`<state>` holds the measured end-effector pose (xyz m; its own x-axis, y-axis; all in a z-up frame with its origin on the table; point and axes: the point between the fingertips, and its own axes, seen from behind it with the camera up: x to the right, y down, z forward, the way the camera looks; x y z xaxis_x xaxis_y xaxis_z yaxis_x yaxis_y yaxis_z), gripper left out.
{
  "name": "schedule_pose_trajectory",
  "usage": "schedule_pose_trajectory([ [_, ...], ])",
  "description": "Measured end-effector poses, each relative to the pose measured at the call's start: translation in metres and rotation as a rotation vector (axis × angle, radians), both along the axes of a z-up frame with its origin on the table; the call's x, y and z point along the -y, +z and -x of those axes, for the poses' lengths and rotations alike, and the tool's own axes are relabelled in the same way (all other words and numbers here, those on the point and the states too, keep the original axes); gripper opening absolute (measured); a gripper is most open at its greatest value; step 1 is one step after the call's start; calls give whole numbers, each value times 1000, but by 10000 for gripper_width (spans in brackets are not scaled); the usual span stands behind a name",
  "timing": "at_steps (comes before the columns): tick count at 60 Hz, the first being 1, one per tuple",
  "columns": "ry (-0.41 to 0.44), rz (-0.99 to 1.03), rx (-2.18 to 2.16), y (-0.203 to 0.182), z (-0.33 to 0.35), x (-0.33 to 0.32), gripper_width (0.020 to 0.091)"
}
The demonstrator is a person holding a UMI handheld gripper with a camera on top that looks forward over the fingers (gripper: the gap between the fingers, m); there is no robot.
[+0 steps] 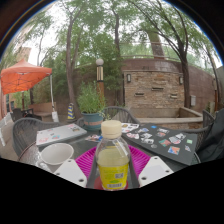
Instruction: Pour water
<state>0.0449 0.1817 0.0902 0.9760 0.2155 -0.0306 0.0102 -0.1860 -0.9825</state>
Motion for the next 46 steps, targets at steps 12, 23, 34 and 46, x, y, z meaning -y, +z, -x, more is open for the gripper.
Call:
schedule_pose_trajectory([
  [12, -38, 150, 40, -12, -14, 33, 823],
  [23, -116, 242, 72, 18, -15, 119, 832],
  [34, -153, 327, 180, 65, 21, 219, 830],
  [46, -250, 373, 76, 116, 73, 299, 835],
])
